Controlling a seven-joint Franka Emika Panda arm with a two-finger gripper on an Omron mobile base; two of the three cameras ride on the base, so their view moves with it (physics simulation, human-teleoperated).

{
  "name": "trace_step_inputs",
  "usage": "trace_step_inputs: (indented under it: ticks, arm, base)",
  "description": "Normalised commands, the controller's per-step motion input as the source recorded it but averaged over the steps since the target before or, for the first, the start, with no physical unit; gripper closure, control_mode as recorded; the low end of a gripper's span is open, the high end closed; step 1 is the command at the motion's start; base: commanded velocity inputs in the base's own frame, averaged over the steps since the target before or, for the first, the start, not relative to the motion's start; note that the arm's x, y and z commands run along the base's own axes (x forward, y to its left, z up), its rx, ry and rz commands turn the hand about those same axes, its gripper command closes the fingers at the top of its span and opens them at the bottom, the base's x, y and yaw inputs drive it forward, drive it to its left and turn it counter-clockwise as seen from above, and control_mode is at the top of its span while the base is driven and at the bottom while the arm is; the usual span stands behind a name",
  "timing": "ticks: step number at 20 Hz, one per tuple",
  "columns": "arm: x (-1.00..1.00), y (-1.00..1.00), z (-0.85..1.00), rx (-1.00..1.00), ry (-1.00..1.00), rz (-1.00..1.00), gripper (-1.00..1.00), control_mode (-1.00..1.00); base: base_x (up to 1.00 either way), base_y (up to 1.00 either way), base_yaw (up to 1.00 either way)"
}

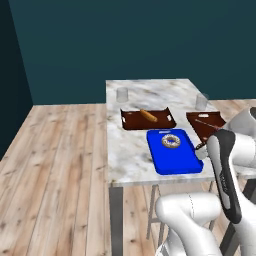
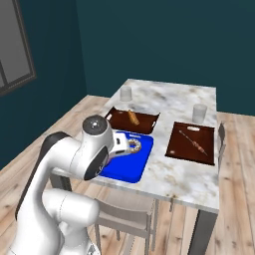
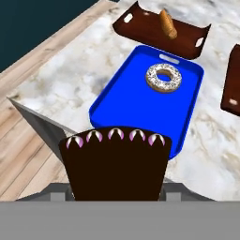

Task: Take the donut and cake from the fridge and place them on the empty tray on the dining counter.

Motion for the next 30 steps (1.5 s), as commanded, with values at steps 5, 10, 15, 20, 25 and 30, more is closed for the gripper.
trace_step_inputs:
  ticks: [5,10,15,20,25,30]
  arm:
    - [0.36,0.02,-0.29,0.00,0.01,0.08,1.00,-1.00]
    - [0.40,0.01,-0.38,0.00,0.00,0.06,1.00,-1.00]
    - [0.40,0.06,-0.40,0.00,0.00,0.01,1.00,-1.00]
    - [0.47,0.01,-0.27,0.00,0.00,0.00,1.00,-1.00]
    - [0.40,0.00,-0.24,0.00,0.00,0.00,1.00,-1.00]
    - [0.33,0.00,-0.32,0.00,0.00,0.00,1.00,-1.00]
  base:
    - [0.00,0.00,0.00]
    - [0.00,0.00,0.00]
    - [0.00,0.00,0.00]
    - [0.00,0.00,0.00]
    - [0.00,0.00,0.00]
    - [0.00,0.00,0.00]
